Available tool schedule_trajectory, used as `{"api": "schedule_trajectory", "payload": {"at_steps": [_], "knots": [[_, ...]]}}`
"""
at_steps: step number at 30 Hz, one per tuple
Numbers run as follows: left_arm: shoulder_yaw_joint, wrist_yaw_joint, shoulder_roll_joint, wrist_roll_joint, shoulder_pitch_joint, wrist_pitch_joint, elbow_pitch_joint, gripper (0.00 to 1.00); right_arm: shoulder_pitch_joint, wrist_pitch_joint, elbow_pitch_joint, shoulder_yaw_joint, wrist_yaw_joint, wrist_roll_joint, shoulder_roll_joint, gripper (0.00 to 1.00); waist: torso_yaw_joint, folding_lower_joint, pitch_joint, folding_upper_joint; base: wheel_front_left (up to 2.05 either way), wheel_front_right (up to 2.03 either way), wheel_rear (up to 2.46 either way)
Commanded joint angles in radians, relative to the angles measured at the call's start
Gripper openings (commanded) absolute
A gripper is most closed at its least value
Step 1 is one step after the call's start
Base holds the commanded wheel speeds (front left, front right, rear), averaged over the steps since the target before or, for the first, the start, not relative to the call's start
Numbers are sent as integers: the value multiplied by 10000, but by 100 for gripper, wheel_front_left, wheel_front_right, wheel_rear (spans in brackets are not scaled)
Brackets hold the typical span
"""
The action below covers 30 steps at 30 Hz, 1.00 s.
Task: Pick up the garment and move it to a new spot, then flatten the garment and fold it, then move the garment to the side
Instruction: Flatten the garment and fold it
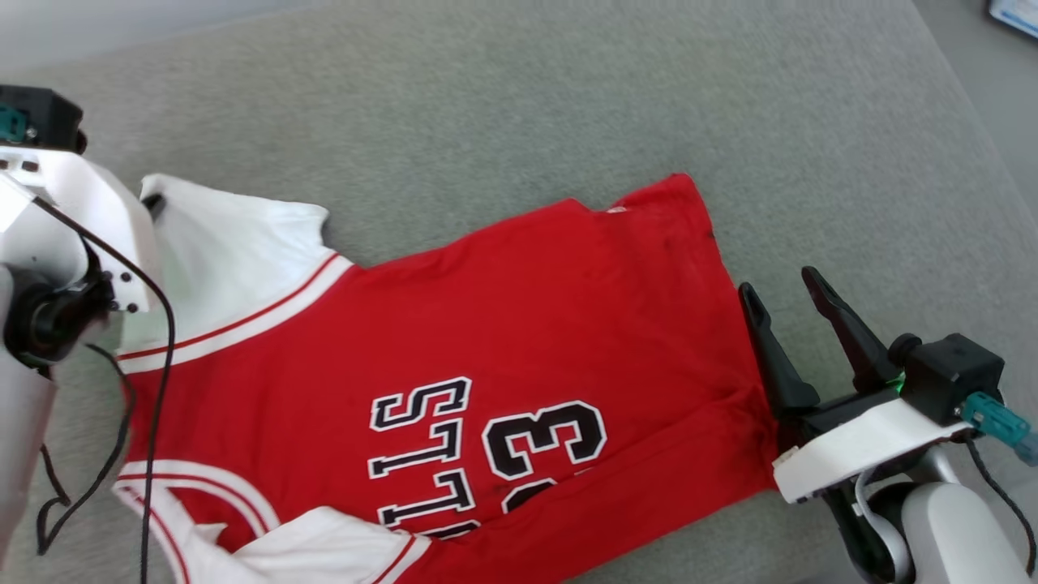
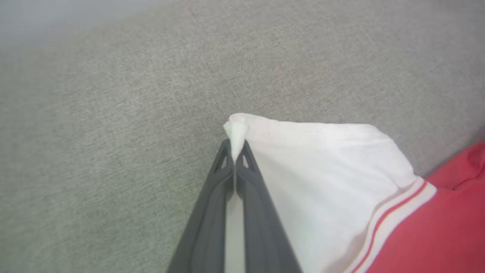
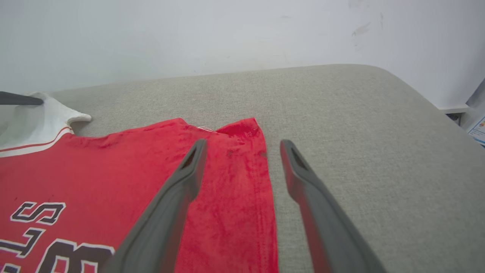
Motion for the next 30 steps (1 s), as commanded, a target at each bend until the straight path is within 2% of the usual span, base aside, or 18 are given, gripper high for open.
{"api": "schedule_trajectory", "payload": {"at_steps": [1, 7, 15, 18, 23, 30], "knots": [[50, 62, -85, -7, 143, -210, -185, 0, 133, 200, -56, -31, -9, 26, -138, 100, 370, -1, -369, 0, 0, 0, 0], [-80, 198, -479, 4, 638, -796, -1238, 0, 325, 1523, -177, -262, -9, 123, -884, 100, 1195, -1, -950, 0, 0, 0, 0], [-163, 794, -858, 23, 1583, -1178, -3279, 0, 145, 4301, -369, -598, -9, 737, -2122, 100, 2220, -1, -1269, 0, 0, 0, 0], [-95, 1158, -968, 117, 2075, -1537, -4104, 0, -148, 5473, -356, -777, -9, 895, -2593, 100, 2542, -1, -1233, 0, 0, 0, 0], [-287, 1488, -1124, 327, 2707, -1825, -5133, 0, -818, 7284, -252, -938, -9, 1177, -3235, 100, 3041, -1, -978, 0, 0, 0, 0], [-591, 1592, -1397, 614, 3106, -2316, -5893, 0, -2169, 8841, 417, -746, -9, 1346, -4024, 100, 3598, -1, -438, 0, 0, 0, 0]]}}
